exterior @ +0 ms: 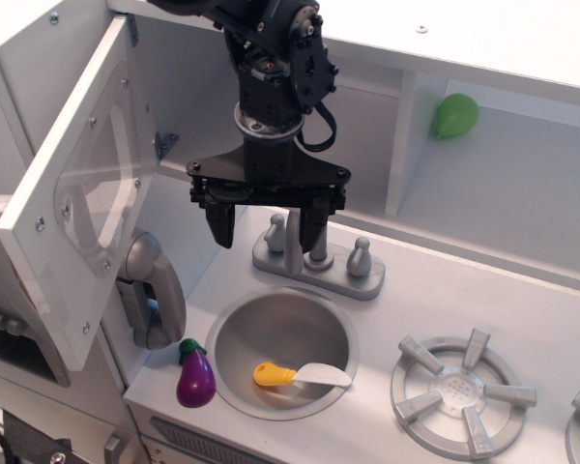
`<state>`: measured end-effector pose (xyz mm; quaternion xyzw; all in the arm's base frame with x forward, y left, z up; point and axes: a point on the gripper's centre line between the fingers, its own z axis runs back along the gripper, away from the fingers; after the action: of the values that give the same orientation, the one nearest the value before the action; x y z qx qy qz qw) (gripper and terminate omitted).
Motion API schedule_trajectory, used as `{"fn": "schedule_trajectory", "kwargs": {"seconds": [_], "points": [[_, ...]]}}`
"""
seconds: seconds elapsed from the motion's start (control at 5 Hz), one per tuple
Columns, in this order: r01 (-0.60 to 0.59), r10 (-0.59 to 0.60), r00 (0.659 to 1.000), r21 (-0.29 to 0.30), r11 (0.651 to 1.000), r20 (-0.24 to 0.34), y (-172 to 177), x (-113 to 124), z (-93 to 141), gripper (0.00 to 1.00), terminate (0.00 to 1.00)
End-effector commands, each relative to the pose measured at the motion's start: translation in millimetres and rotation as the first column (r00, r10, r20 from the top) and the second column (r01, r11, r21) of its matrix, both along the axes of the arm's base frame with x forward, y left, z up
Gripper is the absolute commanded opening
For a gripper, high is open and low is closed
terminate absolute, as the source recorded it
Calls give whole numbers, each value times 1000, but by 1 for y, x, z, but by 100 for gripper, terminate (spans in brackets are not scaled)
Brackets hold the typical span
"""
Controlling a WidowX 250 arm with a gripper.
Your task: Close microwave
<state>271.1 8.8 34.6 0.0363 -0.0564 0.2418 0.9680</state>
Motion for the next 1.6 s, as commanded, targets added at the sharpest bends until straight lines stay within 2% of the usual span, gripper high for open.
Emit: {"fn": "schedule_trajectory", "kwargs": {"seconds": [0.0,0.2,0.6,0.8,1.0,1.4], "points": [[0,0,1000,0,1000,0,0,0,0,100,0],[-15,15,1000,-6,1000,-15,3,2,38,100,0],[4,-3,1000,-184,983,6,12,-14,116,100,0],[34,-29,999,-246,969,25,32,-34,147,100,0],[103,-92,994,-263,959,54,55,-56,158,100,0],[191,-187,982,-162,968,40,83,-67,144,100,0]]}}
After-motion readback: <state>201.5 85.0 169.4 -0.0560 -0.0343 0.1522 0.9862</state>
